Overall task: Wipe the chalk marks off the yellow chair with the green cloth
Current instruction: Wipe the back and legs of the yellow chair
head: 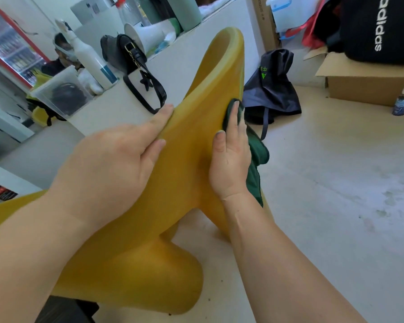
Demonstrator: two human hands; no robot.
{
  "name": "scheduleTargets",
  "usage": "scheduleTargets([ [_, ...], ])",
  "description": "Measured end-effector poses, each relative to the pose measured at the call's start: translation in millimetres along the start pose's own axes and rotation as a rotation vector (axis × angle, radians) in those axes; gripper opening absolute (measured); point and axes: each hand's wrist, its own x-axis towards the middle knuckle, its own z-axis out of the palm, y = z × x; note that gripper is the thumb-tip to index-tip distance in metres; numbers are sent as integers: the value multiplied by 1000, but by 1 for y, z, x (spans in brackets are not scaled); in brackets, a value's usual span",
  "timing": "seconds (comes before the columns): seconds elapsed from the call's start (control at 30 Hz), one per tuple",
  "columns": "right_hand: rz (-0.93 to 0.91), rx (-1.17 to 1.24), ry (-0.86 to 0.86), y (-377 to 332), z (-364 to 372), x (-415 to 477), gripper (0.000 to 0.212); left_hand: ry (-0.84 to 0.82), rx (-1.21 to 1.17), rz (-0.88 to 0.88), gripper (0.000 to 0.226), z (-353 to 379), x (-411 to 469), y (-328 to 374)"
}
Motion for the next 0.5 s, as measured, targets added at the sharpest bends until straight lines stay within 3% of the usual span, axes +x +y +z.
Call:
scheduleTargets([
  [0.23,-113,154,-107,-9,15,-13,84,-113,-5,-81,53,-14,-61,-34],
  [0.4,-93,-6,-47,-8,25,-49,84,-209,-37,-104,53,-29,-35,-22],
  [0.5,5,-151,-54,26,24,-91,79,-185,-28,-79,53,-24,19,4],
])
